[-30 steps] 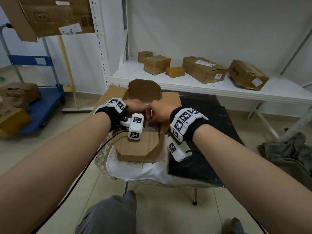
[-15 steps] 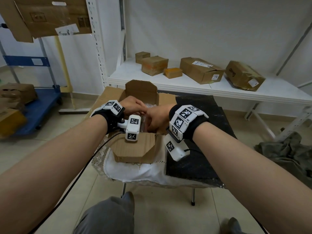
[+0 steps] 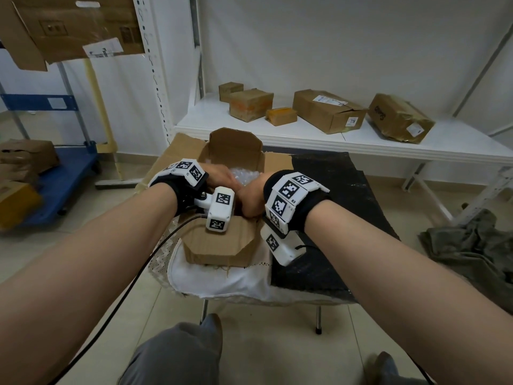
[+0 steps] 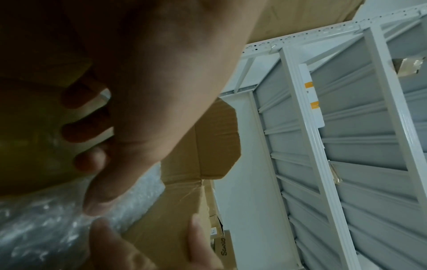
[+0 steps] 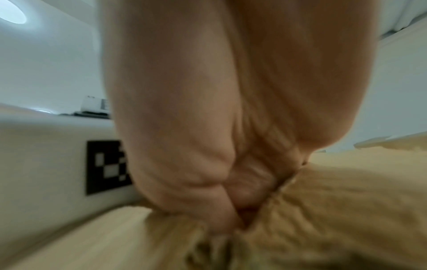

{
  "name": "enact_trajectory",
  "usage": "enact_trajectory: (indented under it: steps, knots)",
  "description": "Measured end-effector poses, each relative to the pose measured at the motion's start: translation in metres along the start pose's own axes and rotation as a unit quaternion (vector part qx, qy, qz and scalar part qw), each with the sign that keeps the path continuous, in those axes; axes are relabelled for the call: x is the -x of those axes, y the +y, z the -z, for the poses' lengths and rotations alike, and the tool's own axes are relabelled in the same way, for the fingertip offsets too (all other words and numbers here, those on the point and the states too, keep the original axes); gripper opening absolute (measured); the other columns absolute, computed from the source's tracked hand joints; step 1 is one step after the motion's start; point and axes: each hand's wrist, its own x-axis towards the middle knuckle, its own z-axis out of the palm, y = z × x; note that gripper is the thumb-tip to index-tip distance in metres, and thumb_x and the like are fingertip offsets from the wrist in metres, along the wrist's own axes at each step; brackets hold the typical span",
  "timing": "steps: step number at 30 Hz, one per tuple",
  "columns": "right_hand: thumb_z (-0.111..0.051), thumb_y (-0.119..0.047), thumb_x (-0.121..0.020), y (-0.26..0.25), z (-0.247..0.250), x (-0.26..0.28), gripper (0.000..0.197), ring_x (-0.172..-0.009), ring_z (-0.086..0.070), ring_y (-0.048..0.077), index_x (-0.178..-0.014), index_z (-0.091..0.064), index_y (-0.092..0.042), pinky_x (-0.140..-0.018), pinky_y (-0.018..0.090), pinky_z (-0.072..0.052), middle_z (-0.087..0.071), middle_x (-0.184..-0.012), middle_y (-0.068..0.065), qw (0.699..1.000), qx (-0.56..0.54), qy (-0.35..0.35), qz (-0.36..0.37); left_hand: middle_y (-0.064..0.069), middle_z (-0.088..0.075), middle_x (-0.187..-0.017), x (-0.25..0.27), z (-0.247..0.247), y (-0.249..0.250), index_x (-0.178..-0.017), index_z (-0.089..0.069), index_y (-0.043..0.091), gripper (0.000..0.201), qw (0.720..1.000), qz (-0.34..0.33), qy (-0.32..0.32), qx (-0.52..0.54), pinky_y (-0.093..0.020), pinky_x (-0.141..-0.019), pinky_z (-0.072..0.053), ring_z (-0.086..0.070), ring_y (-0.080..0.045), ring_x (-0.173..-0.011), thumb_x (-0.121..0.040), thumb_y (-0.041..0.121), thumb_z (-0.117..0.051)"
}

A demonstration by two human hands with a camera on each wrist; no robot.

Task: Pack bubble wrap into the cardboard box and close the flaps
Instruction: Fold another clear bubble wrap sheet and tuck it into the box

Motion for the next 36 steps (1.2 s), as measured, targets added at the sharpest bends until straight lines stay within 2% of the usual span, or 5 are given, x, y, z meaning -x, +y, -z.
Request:
enact_trajectory:
  steps: [6,12,17,28,36]
  knots:
    - [-0.05,-0.011,-0.095,0.008,-0.006,0.014,0.025,-0.099,-0.064,0.024,-0.113,-0.067,-0.007,-0.079,0.032,-0.053,-0.067,-0.103,0.008,0.973,-0.19,0.132,0.02,-0.008,-0.073,-0.111,-0.007,0.004,-0.007,-0.098,-0.077,0.017,0.037,0.991,0.046,-0.042,-0.119,-0.04,-0.097,-0.049,-0.063,-0.023,-0.092,-0.07,0.042,-0.08]
    - [-0.054,-0.001,-0.089,0.023,-0.011,0.014,0.017,-0.091,-0.059,0.02,-0.087,-0.067,-0.012,-0.088,0.035,-0.051,-0.06,-0.084,-0.001,0.864,-0.391,0.317,0.014,-0.004,-0.065,-0.075,0.02,0.018,0.012,-0.113,-0.065,0.011,0.025,0.991,0.055,0.019,-0.118,-0.017,-0.053,-0.05,-0.058,-0.016,-0.065,-0.088,0.008,-0.069]
    - [-0.06,-0.012,-0.084,0.024,-0.01,0.015,0.016,-0.105,-0.057,0.025,-0.08,-0.065,-0.026,-0.093,0.044,-0.051,-0.062,-0.087,-0.003,0.831,-0.388,0.396,-0.051,-0.016,-0.075,-0.101,0.034,0.027,0.009,-0.088,-0.077,0.01,0.019,0.995,0.068,-0.01,-0.078,-0.045,-0.094,-0.054,-0.07,-0.034,-0.099,-0.072,0.018,-0.08]
    - [-0.056,-0.009,-0.088,0.022,-0.021,0.035,0.02,-0.121,-0.055,0.021,-0.083,-0.07,-0.022,-0.109,0.04,-0.04,-0.064,-0.102,-0.002,0.813,-0.456,0.36,-0.051,-0.001,-0.066,-0.125,0.041,-0.019,0.017,-0.123,-0.066,0.026,0.028,0.992,0.066,-0.056,-0.088,-0.037,-0.103,-0.049,-0.062,-0.019,-0.114,-0.098,0.018,-0.056]
    - [-0.048,-0.003,-0.093,0.026,-0.019,0.054,0.027,-0.101,-0.055,0.014,-0.104,-0.072,-0.008,-0.086,0.022,-0.043,-0.065,-0.109,0.005,0.78,-0.504,0.37,-0.026,-0.017,-0.065,-0.112,0.04,-0.014,0.017,-0.115,-0.067,0.006,0.027,0.998,0.059,-0.006,-0.02,-0.039,-0.089,-0.048,-0.061,-0.031,-0.097,-0.095,0.022,-0.06]
